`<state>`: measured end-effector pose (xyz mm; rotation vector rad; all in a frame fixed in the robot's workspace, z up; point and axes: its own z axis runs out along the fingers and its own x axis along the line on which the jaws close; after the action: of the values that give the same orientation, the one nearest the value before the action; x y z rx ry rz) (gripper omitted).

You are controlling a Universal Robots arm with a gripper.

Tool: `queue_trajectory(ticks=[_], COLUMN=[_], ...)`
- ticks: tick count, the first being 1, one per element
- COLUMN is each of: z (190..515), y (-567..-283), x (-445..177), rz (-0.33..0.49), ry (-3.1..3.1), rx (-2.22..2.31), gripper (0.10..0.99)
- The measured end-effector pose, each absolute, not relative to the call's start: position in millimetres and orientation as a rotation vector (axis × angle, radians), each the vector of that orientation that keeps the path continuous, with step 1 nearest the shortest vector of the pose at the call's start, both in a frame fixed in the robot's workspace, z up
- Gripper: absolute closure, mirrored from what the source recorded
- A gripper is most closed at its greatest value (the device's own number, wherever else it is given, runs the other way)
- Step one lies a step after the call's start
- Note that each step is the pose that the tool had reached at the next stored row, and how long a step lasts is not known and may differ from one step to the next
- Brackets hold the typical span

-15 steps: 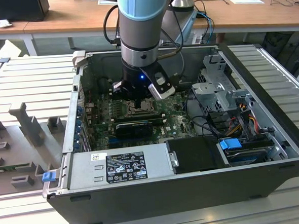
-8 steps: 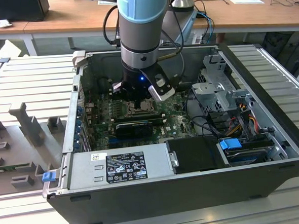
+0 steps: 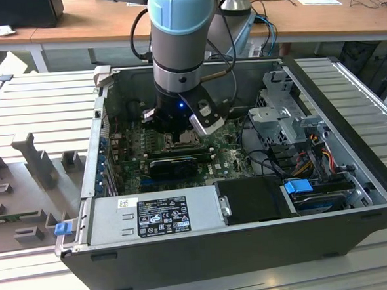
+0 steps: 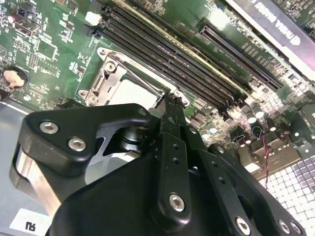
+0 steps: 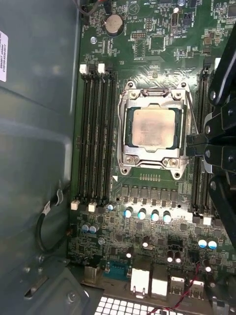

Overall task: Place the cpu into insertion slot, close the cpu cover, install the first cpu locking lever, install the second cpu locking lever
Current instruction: 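Install the second cpu locking lever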

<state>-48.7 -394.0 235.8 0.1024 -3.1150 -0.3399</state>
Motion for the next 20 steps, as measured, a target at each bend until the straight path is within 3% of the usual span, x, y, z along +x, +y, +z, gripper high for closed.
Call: queue_trajectory(ticks=[20], z=[221.0], y=[-404.4], x=[-58.0], rz=[-0.42], ry=[-3.107], rx=[0.102], gripper=[0.98])
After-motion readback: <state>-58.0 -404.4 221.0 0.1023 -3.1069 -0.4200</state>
